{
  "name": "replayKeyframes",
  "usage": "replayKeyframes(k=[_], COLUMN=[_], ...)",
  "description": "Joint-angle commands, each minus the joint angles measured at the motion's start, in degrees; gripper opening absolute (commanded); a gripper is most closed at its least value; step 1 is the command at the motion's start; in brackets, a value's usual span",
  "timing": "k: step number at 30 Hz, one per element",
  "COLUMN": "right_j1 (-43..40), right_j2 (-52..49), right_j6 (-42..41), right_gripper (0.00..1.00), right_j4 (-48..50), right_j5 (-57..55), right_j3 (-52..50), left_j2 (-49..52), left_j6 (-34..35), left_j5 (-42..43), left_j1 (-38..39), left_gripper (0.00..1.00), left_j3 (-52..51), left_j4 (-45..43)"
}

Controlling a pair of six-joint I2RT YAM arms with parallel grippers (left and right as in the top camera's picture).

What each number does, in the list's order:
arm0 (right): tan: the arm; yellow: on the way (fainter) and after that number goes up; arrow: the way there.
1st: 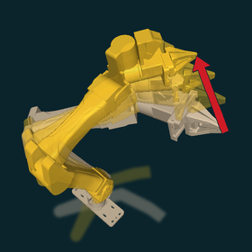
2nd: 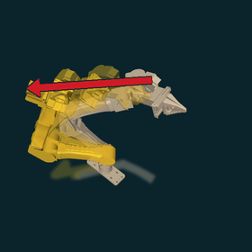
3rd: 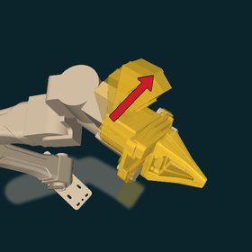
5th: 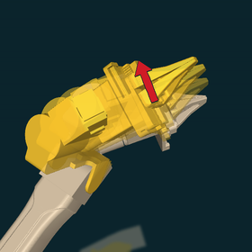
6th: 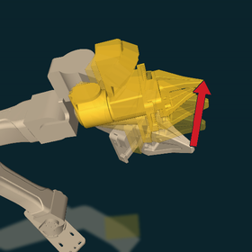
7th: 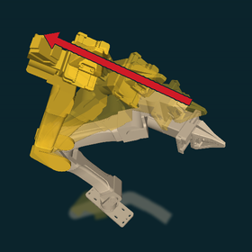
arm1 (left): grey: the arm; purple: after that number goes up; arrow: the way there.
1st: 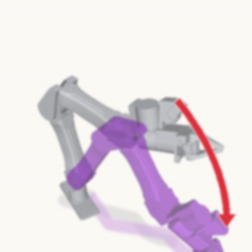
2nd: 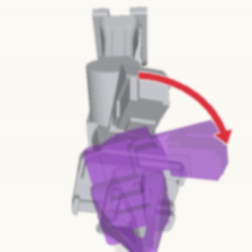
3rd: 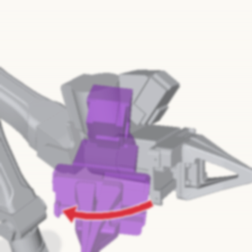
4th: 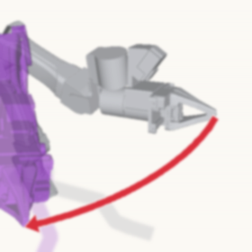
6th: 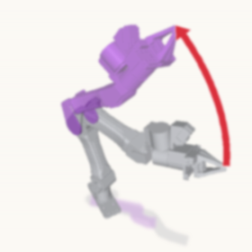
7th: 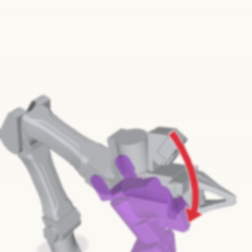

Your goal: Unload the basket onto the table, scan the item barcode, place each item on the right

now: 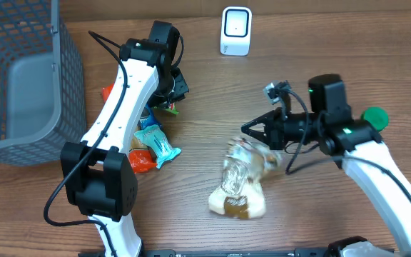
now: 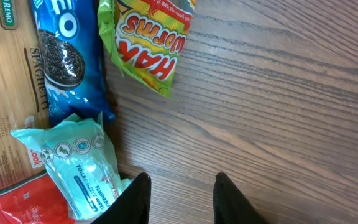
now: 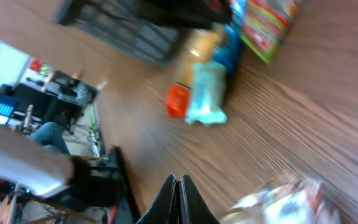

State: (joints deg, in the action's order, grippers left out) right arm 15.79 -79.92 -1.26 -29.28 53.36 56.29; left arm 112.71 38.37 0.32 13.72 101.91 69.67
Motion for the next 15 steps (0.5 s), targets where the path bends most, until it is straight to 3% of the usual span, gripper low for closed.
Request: replayKeyframes(k=[1,5,8,9,11,15], right_j1=[0.0,0.0,-0.9,-1.2,-2.8,-5.2], right_j2=[-3.3,-4.3,-3.9,-3.8,-3.3,-2.8], right_j6=[1.9,1.1,-4.3,-5.8,-10.2,-13.4], right_gripper=[0.04,0.04,0.04,0.09,0.29,0.45], right_j4=[0.0,-1.5,-4.1,-4.9,-7.6,-15.7], right_j5=[-5.0,-8.3,-11.6,-12.0,-12.4,-12.7], right_j3=[0.9,1.0,1.8,2.1,2.7,3.0], left_j2=[-1.4,-1.4,-1.4,-1.4,-1.4,-1.4], left_j6=[-1.1,-1.1,-1.2,-1.2,-2.0,-3.3], left_j5=[-0.9,-1.0,-1.0,-1.0,-1.0,-1.0], left_j1=[-0.3,-0.3,-0.3,-0.3,-0.3,-0.3], left_gripper=[0.27,0.27,0.27,0.27,0.27,0.28], left_j3=[0.5,0.5,0.5,0.5,0.5,0.5], left_j4=[0.2,0.2,0.2,0.2,0.1,0.2])
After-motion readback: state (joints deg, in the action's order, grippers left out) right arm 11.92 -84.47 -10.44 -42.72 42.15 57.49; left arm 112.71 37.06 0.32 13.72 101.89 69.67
